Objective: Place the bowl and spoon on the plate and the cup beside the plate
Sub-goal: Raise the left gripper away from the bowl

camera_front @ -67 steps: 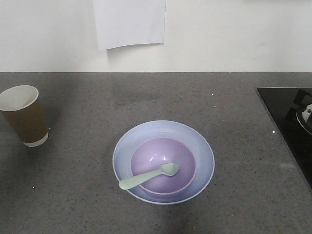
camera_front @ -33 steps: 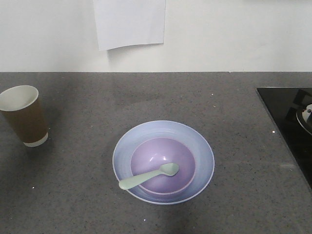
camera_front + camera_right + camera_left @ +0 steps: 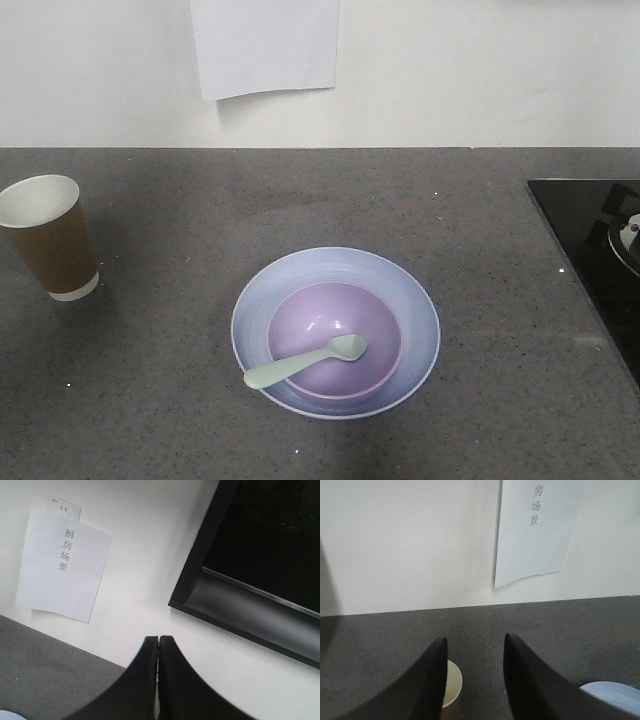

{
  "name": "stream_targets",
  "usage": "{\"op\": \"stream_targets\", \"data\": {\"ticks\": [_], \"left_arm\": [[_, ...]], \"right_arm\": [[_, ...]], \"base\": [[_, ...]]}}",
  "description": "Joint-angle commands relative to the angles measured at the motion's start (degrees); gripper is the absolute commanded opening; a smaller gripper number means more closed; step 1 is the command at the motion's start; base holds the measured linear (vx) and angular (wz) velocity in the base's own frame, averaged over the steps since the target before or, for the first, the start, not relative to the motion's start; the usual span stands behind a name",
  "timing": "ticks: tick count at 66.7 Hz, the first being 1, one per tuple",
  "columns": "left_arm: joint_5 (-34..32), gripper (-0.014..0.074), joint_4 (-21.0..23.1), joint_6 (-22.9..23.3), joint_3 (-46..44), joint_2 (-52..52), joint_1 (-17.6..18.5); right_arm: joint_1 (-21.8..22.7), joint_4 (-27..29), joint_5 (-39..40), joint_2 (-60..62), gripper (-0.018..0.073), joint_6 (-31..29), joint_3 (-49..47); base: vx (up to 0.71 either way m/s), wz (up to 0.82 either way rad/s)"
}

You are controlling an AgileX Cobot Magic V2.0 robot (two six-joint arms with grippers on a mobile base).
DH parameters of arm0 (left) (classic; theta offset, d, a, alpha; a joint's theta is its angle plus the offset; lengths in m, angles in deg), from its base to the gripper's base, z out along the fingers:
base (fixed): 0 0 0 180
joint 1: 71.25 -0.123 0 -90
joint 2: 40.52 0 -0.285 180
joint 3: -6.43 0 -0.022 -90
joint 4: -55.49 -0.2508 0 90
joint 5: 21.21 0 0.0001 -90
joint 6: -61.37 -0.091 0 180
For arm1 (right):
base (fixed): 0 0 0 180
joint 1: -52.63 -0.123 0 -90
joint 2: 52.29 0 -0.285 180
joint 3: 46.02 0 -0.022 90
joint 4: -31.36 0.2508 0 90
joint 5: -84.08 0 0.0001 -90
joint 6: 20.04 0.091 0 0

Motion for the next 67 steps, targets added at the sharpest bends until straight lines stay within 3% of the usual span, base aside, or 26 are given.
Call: {"op": "stream_targets", "data": {"ticks": [1,13,23,31,38,49,58,67], "left_arm": [[-3.4,0.0278,-6.2,-0.3,-1.6,-1.8,0.2],[0.7,0.0277,-18.4,-0.5,-1.6,-3.9,-0.4],[-1.4,0.0276,-21.3,-1.0,-1.6,-3.8,-5.9],[-3.4,0.0276,-20.5,-1.1,-1.6,-3.9,-12.6],[-6.8,0.0275,-16.8,-2.7,-1.6,-4.1,-18.4],[-10.9,0.0272,-7.1,-6.7,-1.6,-6.2,-27.1],[-12.6,0.0272,3.9,-12.0,-1.6,-11.0,-34.0],[-12.9,0.0272,15.6,-17.5,-1.6,-14.9,-38.0]], "right_arm": [[0.3,0.1,0.7,0.4,-0.0005,-0.5,-0.9],[0.3,0.0,0.7,0.4,-0.0005,-0.5,-0.9],[0.3,0.1,0.7,0.4,-0.0005,-0.7,-0.9],[0.3,0.1,0.7,0.4,-0.0005,-0.7,-0.9],[0.3,0.1,0.7,0.4,-0.0005,-1.3,-0.9],[0.3,0.1,0.7,0.4,-0.0005,-1.4,-0.9],[0.3,0.1,0.7,0.4,-0.0005,-1.5,-0.9],[0.3,0.1,0.7,0.4,-0.0005,-1.5,-0.9]], "base": [[0.0,0.0],[0.0,0.0],[0.0,0.0],[0.0,0.0],[0.0,0.0],[0.0,0.0],[0.0,0.0],[0.0,0.0]]}}
